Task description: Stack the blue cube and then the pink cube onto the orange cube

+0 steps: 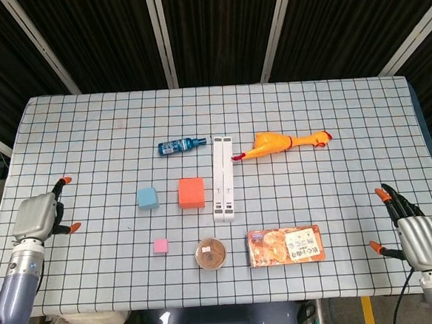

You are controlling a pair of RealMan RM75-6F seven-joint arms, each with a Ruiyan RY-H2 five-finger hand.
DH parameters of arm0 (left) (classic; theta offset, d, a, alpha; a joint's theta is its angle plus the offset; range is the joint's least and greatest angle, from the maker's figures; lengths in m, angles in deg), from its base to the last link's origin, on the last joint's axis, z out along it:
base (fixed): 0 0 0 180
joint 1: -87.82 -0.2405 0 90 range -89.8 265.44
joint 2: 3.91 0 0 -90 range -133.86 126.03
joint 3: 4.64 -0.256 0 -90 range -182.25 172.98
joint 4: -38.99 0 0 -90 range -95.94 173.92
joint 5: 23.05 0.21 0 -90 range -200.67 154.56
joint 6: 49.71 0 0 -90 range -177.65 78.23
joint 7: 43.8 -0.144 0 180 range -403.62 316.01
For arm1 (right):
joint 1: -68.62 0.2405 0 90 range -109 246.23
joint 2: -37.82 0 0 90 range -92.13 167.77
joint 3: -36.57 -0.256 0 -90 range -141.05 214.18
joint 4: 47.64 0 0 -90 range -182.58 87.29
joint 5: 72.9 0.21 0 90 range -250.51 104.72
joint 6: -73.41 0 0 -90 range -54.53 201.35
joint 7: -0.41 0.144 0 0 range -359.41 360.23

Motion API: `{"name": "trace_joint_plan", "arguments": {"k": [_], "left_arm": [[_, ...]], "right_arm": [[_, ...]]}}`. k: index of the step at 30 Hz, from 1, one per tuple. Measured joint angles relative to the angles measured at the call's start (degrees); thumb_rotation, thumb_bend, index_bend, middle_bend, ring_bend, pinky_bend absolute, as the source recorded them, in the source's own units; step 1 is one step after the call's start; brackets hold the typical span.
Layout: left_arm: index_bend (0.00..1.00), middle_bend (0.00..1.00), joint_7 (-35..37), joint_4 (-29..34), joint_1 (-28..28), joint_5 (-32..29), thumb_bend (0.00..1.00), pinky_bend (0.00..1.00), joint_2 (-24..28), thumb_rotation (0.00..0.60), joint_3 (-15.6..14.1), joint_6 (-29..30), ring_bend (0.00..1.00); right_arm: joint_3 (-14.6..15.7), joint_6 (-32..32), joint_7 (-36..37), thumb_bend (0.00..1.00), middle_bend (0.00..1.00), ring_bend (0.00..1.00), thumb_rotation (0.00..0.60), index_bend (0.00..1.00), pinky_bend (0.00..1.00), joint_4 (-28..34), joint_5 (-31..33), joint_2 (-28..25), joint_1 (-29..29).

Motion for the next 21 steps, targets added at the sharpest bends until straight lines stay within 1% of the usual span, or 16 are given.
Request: {"name": "trace_joint_plan", "arguments": {"k": [2, 5, 8, 12, 18, 21], "left_arm": [[0.15, 0.85, -2.2, 0.2, 3.0, -5.5, 0.1, 0.75, -1.8, 0.6, 0.7, -0.6, 0.71], [0.16, 0.85, -4.6, -0.9, 7.2, -10.6, 0.1, 0.75, -5.6, 0.6, 1.2, -1.3, 0.71], [0.17, 0.85, -6.8, -3.0, 10.4, -12.6, 0.1, 0.75, -9.3, 0.6, 1.4, -1.3, 0.71], [0.21, 0.86, -8.6, -5.2, 12.9, -13.9, 0.1, 0.76, -13.2, 0.6, 1.3, -0.3, 0.71], [0.22, 0.86, -11.8, -8.0, 16.1, -17.1, 0.1, 0.76, -19.4, 0.6, 1.7, 5.6, 0.71], [0.23, 0.86, -13.2, -9.7, 17.8, -19.1, 0.11, 0.76, -21.9, 0.6, 2.2, 7.0, 0.71]], "right_arm": [[0.1, 0.4, 0.2, 0.06, 0.06, 0.16, 0.6, 0.09, 0.29, -0.1, 0.0, 0.0, 0.1], [0.2, 0.6, 0.5, 0.06, 0.06, 0.16, 0.6, 0.09, 0.29, -0.1, 0.0, 0.0, 0.3], [0.2, 0.7, 0.6, 0.06, 0.06, 0.16, 0.6, 0.09, 0.29, -0.2, 0.1, -0.1, 0.3], [0.1, 0.7, 1.3, 0.06, 0.06, 0.16, 0.6, 0.09, 0.29, -0.4, 0.4, -0.2, 0.2], [0.2, 1.1, 2.6, 0.06, 0.06, 0.16, 0.6, 0.09, 0.29, -0.8, 0.5, -0.4, 0.3], [0.2, 1.2, 3.0, 0.06, 0.06, 0.16, 0.6, 0.09, 0.29, -0.9, 0.4, -0.5, 0.3]]}}
